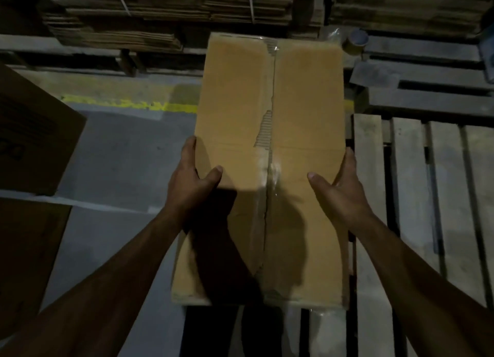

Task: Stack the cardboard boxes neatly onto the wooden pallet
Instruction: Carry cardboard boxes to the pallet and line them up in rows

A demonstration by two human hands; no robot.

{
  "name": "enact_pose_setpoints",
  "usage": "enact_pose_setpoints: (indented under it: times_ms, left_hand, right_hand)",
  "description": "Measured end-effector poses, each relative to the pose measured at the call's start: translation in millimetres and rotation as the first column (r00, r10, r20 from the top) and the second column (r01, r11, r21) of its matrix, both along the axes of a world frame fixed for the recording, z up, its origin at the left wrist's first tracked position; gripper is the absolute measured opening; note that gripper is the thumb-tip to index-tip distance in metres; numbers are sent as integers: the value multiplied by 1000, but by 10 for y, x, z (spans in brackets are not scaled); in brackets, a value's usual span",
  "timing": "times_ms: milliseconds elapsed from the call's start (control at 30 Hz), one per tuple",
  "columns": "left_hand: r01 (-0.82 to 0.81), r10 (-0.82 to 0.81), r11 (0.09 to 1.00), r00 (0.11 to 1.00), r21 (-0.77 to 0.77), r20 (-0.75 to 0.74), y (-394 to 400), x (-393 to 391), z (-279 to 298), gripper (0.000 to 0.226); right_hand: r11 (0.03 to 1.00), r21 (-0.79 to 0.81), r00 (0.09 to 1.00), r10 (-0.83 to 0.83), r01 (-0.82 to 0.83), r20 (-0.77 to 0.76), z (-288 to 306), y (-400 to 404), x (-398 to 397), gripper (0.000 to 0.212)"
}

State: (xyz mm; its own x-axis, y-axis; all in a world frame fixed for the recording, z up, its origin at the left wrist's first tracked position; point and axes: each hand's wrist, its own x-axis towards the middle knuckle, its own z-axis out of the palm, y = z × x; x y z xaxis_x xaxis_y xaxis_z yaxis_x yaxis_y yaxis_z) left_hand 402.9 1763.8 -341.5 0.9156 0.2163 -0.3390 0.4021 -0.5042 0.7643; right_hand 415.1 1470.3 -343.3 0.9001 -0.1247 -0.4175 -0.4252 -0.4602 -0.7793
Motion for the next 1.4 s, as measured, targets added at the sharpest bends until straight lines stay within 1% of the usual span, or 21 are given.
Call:
enact_pose_setpoints:
  times_ms: [67,100,167,233,267,400,500,633,700,733,767,800,833,900,933,1000,1067,1100,1200,1300,1400]
  left_hand:
    - [60,-57,996,997,71,-48,-48,62,-146,95]
    - [85,-77,992,994,97,-80,-62,50,-214,96]
    - [106,-90,985,989,134,-122,-66,-22,-332,92]
    - [127,-109,981,986,148,-123,-46,-119,-409,86]
    - [145,-128,979,984,145,-122,-19,-185,-447,86]
    - [181,-167,979,976,93,-139,136,-531,-608,100]
    - [190,-179,979,975,74,-135,109,-921,-454,98]
    - [206,-207,978,974,-21,-95,114,-1453,-399,92]
    - [137,-149,986,981,-96,-123,201,-1617,-509,97]
    - [93,-115,983,984,-161,-134,304,-1721,-751,99]
    - [65,-94,977,986,-202,-139,329,-1775,-804,100]
    - [39,-72,976,986,-213,-148,307,-1755,-752,100]
    - [5,-38,974,989,-227,-140,221,-1742,-560,99]
    - [-108,68,963,984,-248,-164,130,-1706,-392,96]
    - [-170,125,953,975,-252,-182,101,-1696,-403,95]
    - [-223,184,944,968,-243,-173,75,-1662,-508,84]
    - [-222,191,959,966,-178,-172,47,-1581,-512,65]
    - [-222,195,963,966,-154,-168,43,-1517,-530,60]
    - [-251,233,957,963,-141,-136,35,-1282,-526,54]
    - [-306,287,942,948,-136,-141,46,-1076,-534,51]
    - [-318,302,939,945,-132,-128,64,-913,-562,48]
  right_hand:
    - [992,-91,993,79,-87,-88,-141,59,35,93]
    - [981,-138,986,119,-135,-121,-207,98,-6,91]
    - [964,-207,981,142,-168,-136,-257,153,-176,84]
    - [953,-254,982,135,-165,-133,-241,176,-362,77]
    - [947,-273,981,134,-168,-141,-220,182,-464,75]
    - [926,-324,974,145,-195,-173,-169,217,-911,69]
    - [905,-360,966,163,-227,-200,-116,244,-1216,69]
    - [928,-301,964,157,-219,-215,-77,245,-1599,74]
    - [950,-246,968,141,-192,-208,-89,224,-1749,79]
    - [961,-215,970,131,-175,-205,-107,224,-1839,82]
    - [970,-188,973,119,-156,-196,-125,226,-1887,84]
    - [977,-165,977,100,-132,-190,-142,221,-1874,86]
    - [982,-154,979,82,-112,-185,-153,225,-1865,86]
    - [986,-147,984,54,-79,-168,-167,247,-1833,84]
    - [988,-143,987,40,-63,-158,-183,252,-1828,83]
    - [990,-138,991,17,-35,-129,-222,244,-1811,82]
    - [988,-151,994,2,-19,-109,-243,235,-1754,79]
    - [987,-159,995,-6,-11,-103,-252,232,-1701,79]
    - [986,-168,997,-18,4,-81,-292,250,-1474,79]
    - [985,-171,998,-16,5,-63,-351,279,-1257,81]
    - [983,-182,999,-13,4,-46,-364,297,-1070,81]
